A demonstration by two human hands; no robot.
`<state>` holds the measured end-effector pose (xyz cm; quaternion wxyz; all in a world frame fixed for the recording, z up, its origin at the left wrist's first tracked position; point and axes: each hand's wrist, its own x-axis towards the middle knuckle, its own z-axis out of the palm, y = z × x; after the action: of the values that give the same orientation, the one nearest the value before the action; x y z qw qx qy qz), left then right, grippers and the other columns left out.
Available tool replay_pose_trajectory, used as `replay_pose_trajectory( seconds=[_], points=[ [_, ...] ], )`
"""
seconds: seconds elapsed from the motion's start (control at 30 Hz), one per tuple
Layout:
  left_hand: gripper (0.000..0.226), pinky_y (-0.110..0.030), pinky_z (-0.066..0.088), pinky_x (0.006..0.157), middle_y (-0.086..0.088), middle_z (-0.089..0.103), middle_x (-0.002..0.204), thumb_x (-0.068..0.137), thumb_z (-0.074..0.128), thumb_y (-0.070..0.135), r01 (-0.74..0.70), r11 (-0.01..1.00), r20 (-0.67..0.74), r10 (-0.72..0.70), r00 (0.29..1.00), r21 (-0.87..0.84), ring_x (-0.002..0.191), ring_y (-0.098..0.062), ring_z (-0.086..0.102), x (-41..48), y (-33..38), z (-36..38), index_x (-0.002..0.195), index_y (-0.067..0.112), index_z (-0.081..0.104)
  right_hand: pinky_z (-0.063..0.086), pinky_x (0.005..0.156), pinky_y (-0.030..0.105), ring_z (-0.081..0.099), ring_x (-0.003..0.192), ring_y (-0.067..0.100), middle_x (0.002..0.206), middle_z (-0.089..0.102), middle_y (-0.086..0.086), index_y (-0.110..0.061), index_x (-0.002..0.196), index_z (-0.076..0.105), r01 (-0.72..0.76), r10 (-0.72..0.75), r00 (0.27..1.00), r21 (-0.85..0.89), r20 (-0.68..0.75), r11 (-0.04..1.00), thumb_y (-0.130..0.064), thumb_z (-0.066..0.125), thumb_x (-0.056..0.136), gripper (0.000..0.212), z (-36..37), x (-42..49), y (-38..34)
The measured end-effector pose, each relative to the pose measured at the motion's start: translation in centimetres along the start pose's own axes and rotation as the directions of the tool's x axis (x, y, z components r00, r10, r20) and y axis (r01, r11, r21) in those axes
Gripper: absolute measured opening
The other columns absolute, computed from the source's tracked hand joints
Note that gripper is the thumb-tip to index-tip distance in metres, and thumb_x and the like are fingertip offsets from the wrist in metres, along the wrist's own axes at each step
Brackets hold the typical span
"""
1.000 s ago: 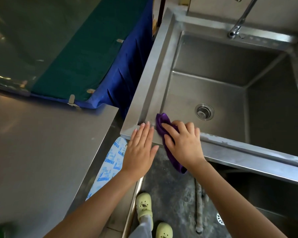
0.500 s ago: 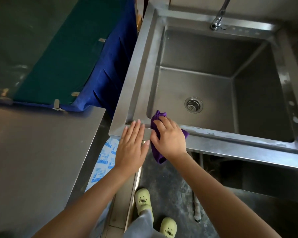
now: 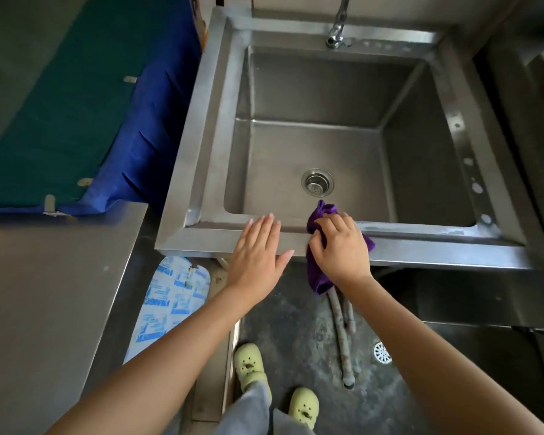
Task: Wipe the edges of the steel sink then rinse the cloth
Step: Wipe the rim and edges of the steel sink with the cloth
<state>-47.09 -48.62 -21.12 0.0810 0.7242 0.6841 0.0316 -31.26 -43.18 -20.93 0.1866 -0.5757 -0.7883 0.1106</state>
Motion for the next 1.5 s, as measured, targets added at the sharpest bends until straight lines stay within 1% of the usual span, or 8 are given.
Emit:
replay_pose_trajectory(
  seconds=[0.27,0.43,0.6,0.73,1.0,1.2,1.3,1.5],
  points=[
    [0.064,-0.037,0.002,0.119,-0.012,0.029,0.153,0.097,0.024,0.049,-0.131,0.99,0.026,0.13,0.991,0.045,0.143,-0.024,0.022,1.9,3.1,0.9,0.144,0.006,0.029,0.046,0.08,0.037,0.055,0.085,0.03,0.087,0.066,0.009,-0.007,0.092,0.065,-0.063,0.062,0.998,-0.035,-0.031,0.997,-0.018,0.051,0.082,0.02,-2.0,-0.8,5.1],
    [0.067,-0.034,0.01,0.118,-0.01,0.029,0.153,0.095,0.022,0.054,-0.117,0.99,0.033,0.114,0.993,0.075,0.143,-0.023,0.022,1.9,3.1,1.1,0.143,0.008,0.031,0.045,0.078,0.036,0.053,0.087,0.027,0.09,0.065,0.008,-0.009,0.093,0.064,-0.145,0.144,0.989,-0.054,-0.024,0.988,-0.02,0.051,0.084,0.02,-3.5,-1.0,7.7],
    [0.068,-0.037,0.022,0.116,-0.011,0.035,0.15,0.094,0.02,0.053,-0.092,0.99,0.034,0.089,0.995,0.108,0.14,-0.024,0.029,2.0,3.5,1.0,0.14,0.007,0.037,0.042,0.074,0.036,0.05,0.08,0.026,0.082,0.063,0.009,-0.006,0.084,0.064,-0.266,0.263,0.96,-0.018,-0.096,0.964,-0.019,0.051,0.083,0.019,-2.8,-1.1,5.5],
    [0.063,-0.038,0.024,0.115,-0.012,0.037,0.149,0.095,0.026,0.05,-0.076,0.993,0.021,0.075,0.997,0.09,0.139,-0.024,0.031,1.9,3.5,1.1,0.139,0.006,0.039,0.041,0.072,0.036,0.048,0.075,0.027,0.077,0.061,0.009,-0.006,0.08,0.063,-0.234,0.231,0.966,-0.008,-0.112,0.972,-0.02,0.052,0.082,0.018,-1.9,-1.0,3.5],
    [0.058,-0.041,0.033,0.11,-0.015,0.052,0.137,0.092,0.029,0.043,-0.042,0.999,-0.04,0.043,0.998,0.018,0.13,-0.028,0.046,2.2,4.1,1.3,0.125,0.003,0.056,0.039,0.067,0.028,0.048,0.075,0.019,0.079,0.061,0.001,-0.012,0.086,0.064,-0.064,0.064,0.995,0.002,-0.079,0.998,-0.027,0.049,0.081,0.022,-0.6,-0.8,2.2],
    [0.058,-0.036,0.013,0.119,-0.01,0.037,0.149,0.097,0.022,0.04,-0.2,0.979,0.021,0.201,0.979,-0.038,0.141,-0.022,0.029,3.6,7.4,1.8,0.14,0.006,0.038,0.038,0.067,0.031,0.048,0.076,0.023,0.077,0.06,0.003,-0.01,0.083,0.064,-0.066,0.065,0.995,-0.01,-0.081,0.998,-0.023,0.05,0.08,0.019,-2.1,-1.0,6.1],
    [0.057,-0.034,0.008,0.118,-0.009,0.032,0.152,0.098,0.023,0.043,-0.193,0.98,0.026,0.194,0.981,-0.046,0.143,-0.021,0.023,4.4,9.1,2.1,0.142,0.008,0.034,0.042,0.068,0.035,0.048,0.078,0.023,0.079,0.06,0.003,-0.01,0.087,0.065,-0.078,0.077,0.995,-0.004,-0.06,0.997,-0.023,0.05,0.082,0.02,-3.5,-1.1,8.7],
    [0.058,-0.037,0.007,0.119,-0.01,0.033,0.151,0.098,0.024,0.043,-0.124,0.989,0.026,0.127,0.992,-0.08,0.142,-0.023,0.025,4.5,10.8,2.2,0.141,0.007,0.036,0.045,0.067,0.038,0.048,0.078,0.025,0.08,0.061,0.004,-0.01,0.088,0.065,-0.093,0.093,0.995,0.002,-0.029,0.996,-0.023,0.05,0.08,0.021,-5.2,-1.4,12.5]
  ],
)
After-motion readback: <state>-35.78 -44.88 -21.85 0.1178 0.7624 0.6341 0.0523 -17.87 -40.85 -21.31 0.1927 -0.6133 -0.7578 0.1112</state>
